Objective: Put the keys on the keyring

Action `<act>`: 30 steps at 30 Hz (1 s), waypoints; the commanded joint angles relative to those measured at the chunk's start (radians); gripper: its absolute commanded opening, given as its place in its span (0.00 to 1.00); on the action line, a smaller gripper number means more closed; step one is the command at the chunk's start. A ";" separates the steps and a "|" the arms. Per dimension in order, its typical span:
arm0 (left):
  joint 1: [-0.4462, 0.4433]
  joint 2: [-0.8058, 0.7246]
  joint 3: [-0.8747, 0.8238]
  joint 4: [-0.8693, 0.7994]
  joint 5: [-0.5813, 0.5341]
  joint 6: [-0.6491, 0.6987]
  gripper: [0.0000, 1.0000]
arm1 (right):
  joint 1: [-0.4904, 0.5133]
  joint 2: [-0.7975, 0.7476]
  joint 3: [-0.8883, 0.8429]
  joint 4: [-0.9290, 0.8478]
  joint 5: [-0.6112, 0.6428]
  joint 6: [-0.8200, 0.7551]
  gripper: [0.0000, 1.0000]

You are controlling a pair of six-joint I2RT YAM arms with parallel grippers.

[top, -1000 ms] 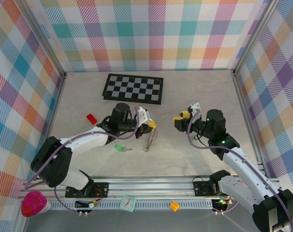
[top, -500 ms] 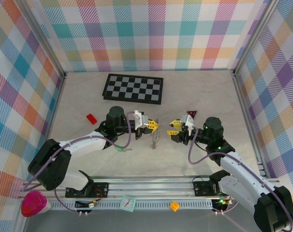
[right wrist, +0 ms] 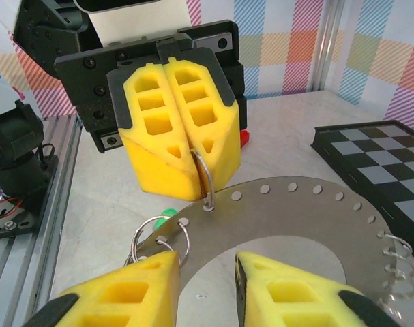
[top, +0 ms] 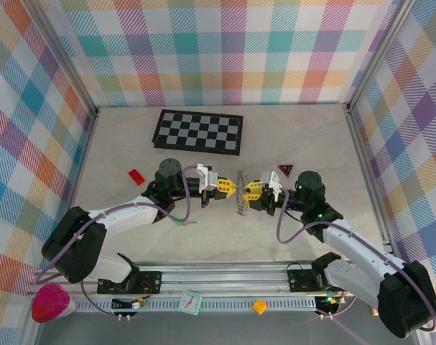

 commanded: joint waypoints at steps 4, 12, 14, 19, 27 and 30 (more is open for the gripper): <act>-0.007 0.001 -0.002 0.076 0.058 -0.012 0.00 | 0.016 0.026 0.048 0.079 -0.014 -0.017 0.26; -0.007 0.016 0.002 0.084 0.070 -0.022 0.00 | 0.034 0.059 0.059 0.120 -0.032 -0.002 0.27; -0.007 0.021 0.002 0.096 0.070 -0.032 0.00 | 0.039 0.069 0.061 0.128 -0.036 -0.001 0.27; -0.007 0.030 0.004 0.120 0.076 -0.052 0.00 | 0.054 0.094 0.068 0.150 -0.040 0.001 0.24; -0.006 0.043 0.000 0.137 0.076 -0.065 0.00 | 0.062 0.116 0.083 0.138 -0.052 -0.012 0.01; -0.007 0.035 -0.015 0.111 0.037 -0.051 0.05 | 0.063 0.105 0.090 0.086 -0.040 -0.047 0.00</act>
